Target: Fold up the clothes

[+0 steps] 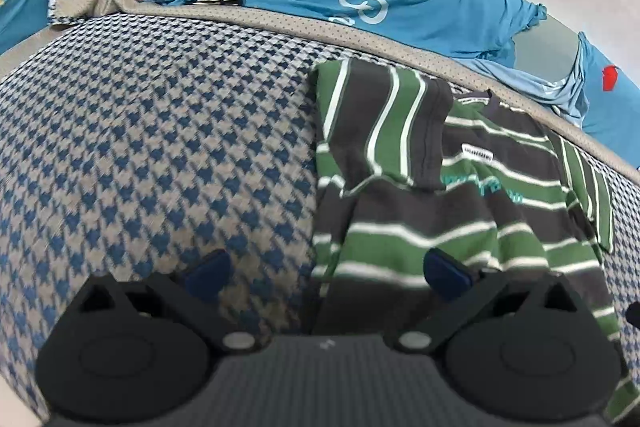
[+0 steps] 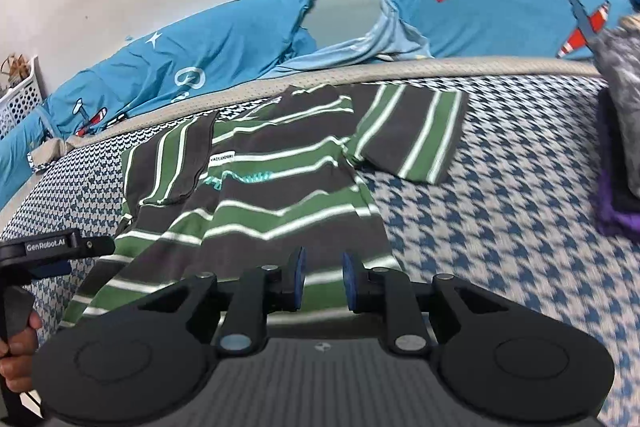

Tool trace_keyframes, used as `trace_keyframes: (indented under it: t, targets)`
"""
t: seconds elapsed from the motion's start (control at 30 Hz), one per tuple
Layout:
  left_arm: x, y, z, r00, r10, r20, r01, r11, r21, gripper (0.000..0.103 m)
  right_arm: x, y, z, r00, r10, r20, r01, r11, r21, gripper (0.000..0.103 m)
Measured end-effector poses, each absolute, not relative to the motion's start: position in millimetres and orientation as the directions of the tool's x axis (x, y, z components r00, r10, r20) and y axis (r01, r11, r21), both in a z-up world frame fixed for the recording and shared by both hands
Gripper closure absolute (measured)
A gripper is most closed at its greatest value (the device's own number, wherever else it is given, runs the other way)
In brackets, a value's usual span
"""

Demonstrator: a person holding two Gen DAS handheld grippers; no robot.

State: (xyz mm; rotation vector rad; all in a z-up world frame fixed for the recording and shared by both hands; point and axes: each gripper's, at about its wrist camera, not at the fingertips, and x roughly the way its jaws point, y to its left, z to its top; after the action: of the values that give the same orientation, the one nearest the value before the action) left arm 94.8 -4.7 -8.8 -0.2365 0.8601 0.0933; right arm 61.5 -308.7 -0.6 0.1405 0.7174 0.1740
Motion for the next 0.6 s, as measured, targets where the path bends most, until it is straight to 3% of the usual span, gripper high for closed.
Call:
trace_keyframes:
  t: [0.17,0.6]
  targets:
    - [118.1,-6.7,-7.8,0.665,0.008,-0.747,-0.144,0.983,-0.118,0.000,78.8,-303.8,-4.6,0.732,0.213,-0.647,-0.122,0.975,0.183,0.082]
    - [185.4,13.8,-7.6,0.701,-0.025,-0.712,-0.127,0.979,-0.160,0.000,117.3,-300.4,-8.2,0.731,0.215,-0.648,-0.125,0.975,0.182,0.077]
